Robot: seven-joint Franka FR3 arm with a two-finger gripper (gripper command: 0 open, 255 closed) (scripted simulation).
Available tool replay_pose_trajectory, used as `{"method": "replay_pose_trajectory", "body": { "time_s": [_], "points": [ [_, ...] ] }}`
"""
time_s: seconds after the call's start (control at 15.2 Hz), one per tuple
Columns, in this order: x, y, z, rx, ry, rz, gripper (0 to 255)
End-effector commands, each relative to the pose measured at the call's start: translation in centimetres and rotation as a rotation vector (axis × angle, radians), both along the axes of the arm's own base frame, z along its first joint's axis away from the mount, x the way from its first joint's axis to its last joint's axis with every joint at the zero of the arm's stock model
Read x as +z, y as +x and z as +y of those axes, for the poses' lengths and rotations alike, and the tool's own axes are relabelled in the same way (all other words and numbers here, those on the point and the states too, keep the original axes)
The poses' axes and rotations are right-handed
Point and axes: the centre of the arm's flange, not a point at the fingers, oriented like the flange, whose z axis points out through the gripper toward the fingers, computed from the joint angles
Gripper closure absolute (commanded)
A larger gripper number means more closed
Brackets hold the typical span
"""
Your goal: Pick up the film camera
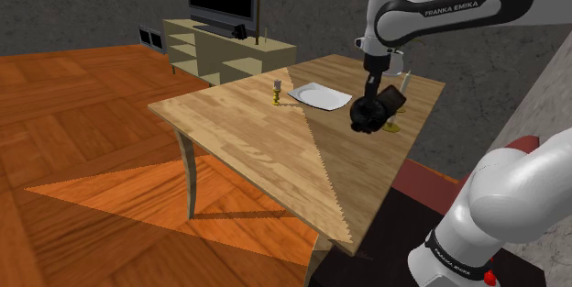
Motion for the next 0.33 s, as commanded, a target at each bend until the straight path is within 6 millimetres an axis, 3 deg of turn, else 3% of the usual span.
{"method": "replay_pose_trajectory", "body": {
  "time_s": [0.0,0.26],
  "points": [
    [1.2,0.0,0.0,0.000,-0.001,-0.002,255],
    [2.3,0.0,0.0,0.000,-0.001,-0.002,255]
  ]
}}
